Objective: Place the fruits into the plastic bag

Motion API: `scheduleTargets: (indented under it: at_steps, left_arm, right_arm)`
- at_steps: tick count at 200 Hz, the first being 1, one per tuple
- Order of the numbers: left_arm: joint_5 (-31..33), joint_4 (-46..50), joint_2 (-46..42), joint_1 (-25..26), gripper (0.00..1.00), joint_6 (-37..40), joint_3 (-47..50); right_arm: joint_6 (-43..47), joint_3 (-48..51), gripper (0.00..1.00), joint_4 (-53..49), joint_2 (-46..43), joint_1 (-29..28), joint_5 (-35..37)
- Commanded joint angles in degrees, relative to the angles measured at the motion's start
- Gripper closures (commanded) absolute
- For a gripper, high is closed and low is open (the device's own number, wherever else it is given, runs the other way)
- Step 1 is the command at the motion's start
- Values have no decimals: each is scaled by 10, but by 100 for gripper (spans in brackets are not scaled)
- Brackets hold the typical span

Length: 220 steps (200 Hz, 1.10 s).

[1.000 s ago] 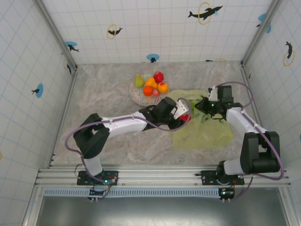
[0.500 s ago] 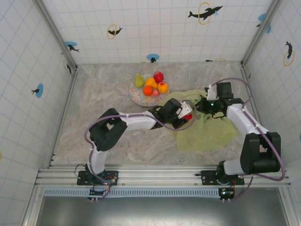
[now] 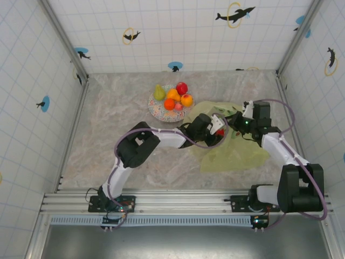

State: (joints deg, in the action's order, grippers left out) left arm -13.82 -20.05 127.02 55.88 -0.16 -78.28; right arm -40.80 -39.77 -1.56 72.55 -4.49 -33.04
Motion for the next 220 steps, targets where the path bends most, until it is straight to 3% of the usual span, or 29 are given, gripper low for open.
scheduleTargets:
  at_steps: [1,89,184,220]
  left_arm:
    - [-30,-70,21,1,38,-60,-26]
    - [-48,-39,-57,-7,17,-43,36]
    - [-42,34,-227,-33,18,-25,178]
    - [-66,51,-293,-39,20,-36,219]
  right_arm:
    - [-27,17,100,15,-15,-11,-56]
    - [20,7,100,-30,-14,14,-46]
    - [74,-14,100,-81,1,29,-16]
    - [79,-17,100,-83,9,28,-20]
